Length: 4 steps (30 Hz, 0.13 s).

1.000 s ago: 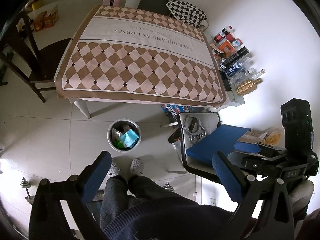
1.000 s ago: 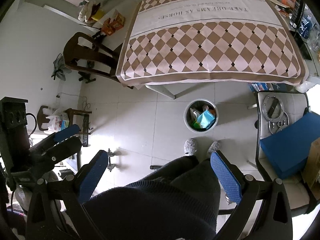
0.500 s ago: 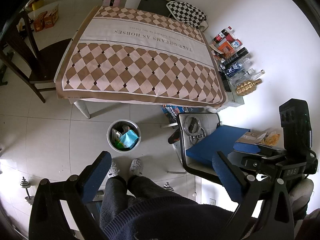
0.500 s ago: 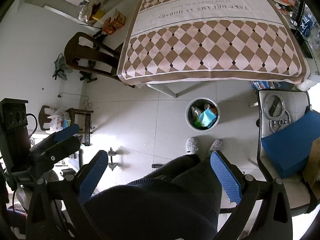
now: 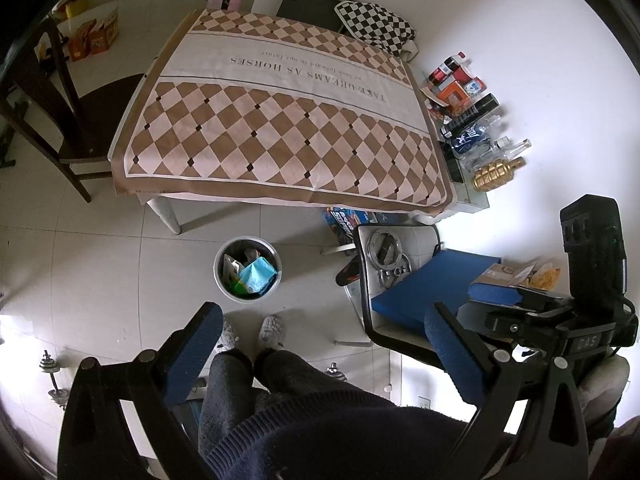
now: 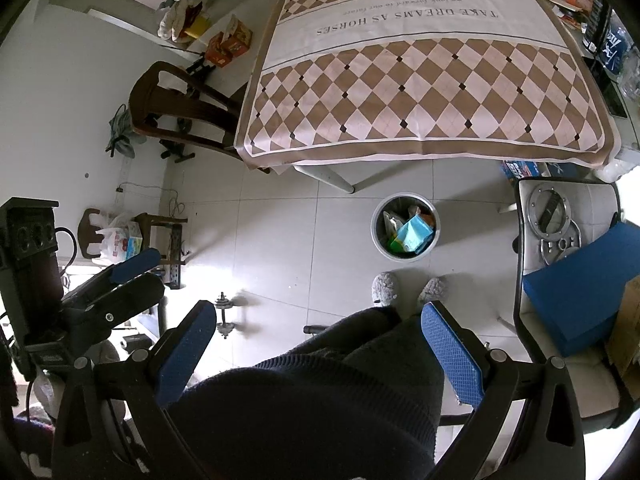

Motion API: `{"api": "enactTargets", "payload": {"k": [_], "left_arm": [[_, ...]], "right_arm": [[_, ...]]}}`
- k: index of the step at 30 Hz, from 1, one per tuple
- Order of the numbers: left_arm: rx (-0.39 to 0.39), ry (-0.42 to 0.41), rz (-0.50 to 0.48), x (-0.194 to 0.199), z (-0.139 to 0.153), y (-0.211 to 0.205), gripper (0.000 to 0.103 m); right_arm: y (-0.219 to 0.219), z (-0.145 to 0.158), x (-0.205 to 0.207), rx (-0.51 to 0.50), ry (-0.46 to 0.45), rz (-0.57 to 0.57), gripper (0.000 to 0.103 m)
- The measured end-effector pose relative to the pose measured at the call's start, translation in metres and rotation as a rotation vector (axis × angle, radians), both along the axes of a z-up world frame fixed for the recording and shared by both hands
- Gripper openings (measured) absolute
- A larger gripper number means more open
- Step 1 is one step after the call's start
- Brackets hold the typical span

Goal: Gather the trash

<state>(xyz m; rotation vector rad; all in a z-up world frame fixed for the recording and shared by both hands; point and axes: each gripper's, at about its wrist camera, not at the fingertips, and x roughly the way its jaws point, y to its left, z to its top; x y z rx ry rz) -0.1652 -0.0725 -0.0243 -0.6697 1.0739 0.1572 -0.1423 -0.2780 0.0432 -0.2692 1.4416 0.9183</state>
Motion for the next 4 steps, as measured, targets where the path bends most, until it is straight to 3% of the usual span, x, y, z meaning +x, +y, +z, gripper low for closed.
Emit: {"api": "enactTargets", "payload": {"k": [4], "left_arm": [[-0.004, -0.002, 0.003, 0.0003, 0.0013, -0.0011, 0.103]], "right_arm": [[-0.0001, -0.0020, -0.0011, 0.001, 0.003, 0.000, 0.103]]}}
